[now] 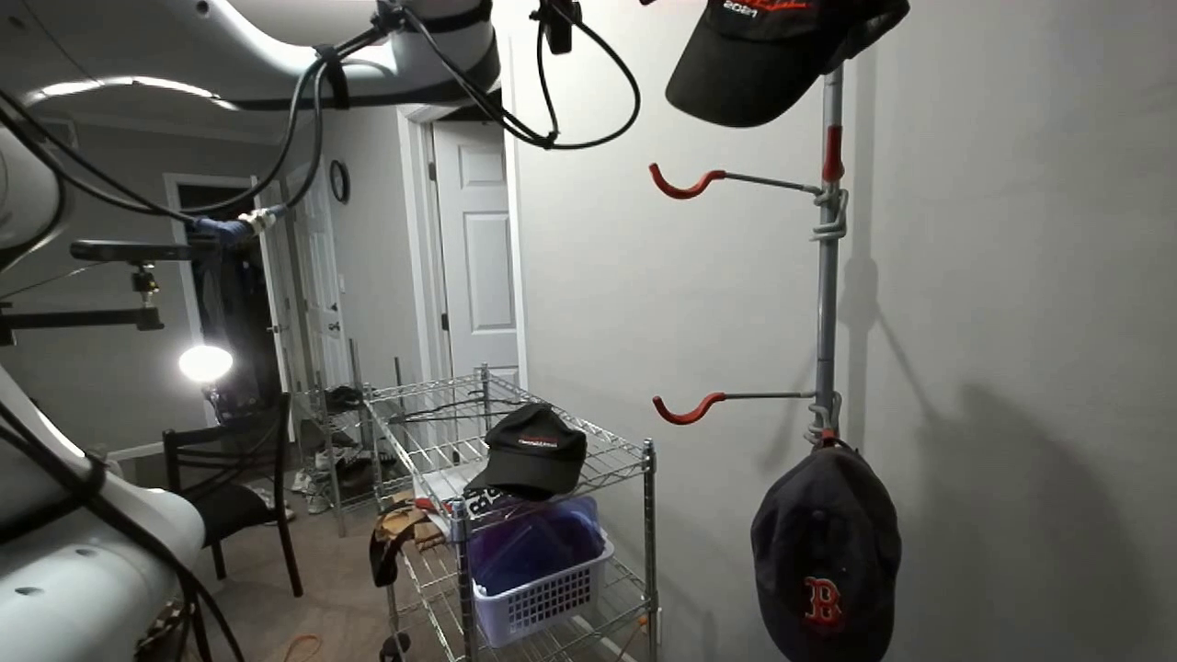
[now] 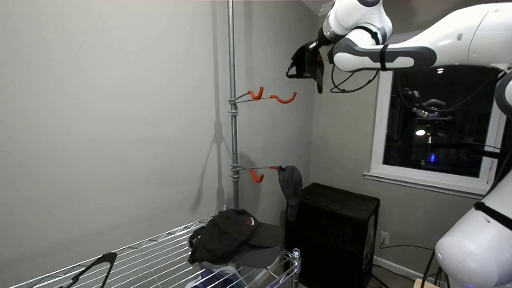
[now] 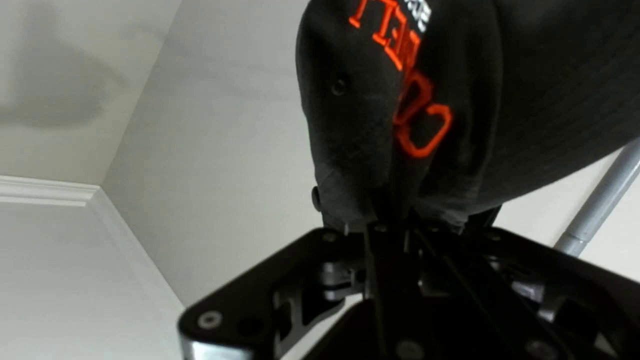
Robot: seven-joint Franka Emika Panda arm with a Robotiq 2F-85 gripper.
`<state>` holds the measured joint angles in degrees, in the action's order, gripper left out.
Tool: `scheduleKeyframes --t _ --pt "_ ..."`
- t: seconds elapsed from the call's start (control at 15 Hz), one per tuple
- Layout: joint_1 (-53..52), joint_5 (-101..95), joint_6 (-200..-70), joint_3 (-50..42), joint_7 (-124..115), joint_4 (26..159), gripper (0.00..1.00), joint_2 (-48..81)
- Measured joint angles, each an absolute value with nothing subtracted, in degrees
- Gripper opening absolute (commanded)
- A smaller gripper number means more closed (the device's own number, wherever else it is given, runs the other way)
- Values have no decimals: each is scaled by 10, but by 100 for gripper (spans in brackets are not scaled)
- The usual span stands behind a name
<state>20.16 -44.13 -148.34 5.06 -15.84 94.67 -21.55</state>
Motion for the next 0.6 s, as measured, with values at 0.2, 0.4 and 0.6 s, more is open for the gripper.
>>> scheduleKeyframes --t 0.2,0.4,0.6 --pt "198 -454 -1475 48 -161 931 2 -207" --pt "183 -463 -1448 45 -149 933 2 -191" --pt "160 -463 -1428 38 -134 938 2 -172"
